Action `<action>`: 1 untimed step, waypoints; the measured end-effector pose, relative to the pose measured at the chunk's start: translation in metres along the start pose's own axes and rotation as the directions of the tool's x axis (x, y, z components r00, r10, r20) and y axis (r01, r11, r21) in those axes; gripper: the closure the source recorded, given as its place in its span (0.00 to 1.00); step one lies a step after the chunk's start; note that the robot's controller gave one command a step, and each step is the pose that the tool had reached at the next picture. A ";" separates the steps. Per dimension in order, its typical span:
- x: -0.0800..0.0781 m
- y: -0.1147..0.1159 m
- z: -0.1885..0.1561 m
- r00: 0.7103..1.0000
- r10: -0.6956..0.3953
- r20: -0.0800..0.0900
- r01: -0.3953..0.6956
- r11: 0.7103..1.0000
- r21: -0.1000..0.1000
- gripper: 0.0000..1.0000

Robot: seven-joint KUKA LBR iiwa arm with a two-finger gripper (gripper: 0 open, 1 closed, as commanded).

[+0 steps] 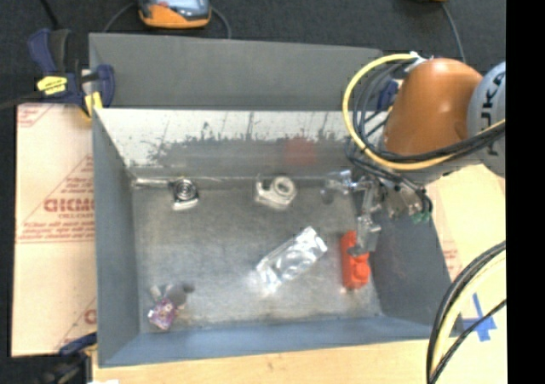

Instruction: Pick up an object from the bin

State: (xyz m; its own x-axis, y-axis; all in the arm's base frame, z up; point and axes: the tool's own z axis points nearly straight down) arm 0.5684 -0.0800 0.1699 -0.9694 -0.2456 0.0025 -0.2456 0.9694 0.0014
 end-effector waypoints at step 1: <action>0.053 -0.048 0.084 0.889 -0.458 0.003 0.458 0.889 0.009 0.00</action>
Offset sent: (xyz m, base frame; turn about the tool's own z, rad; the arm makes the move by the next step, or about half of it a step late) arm -0.0417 -0.0560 -0.0863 -0.4792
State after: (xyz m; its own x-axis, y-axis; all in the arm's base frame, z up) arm 0.5286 -0.1397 0.0856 -0.7495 -0.6620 -0.0016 -0.6620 0.7495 -0.0064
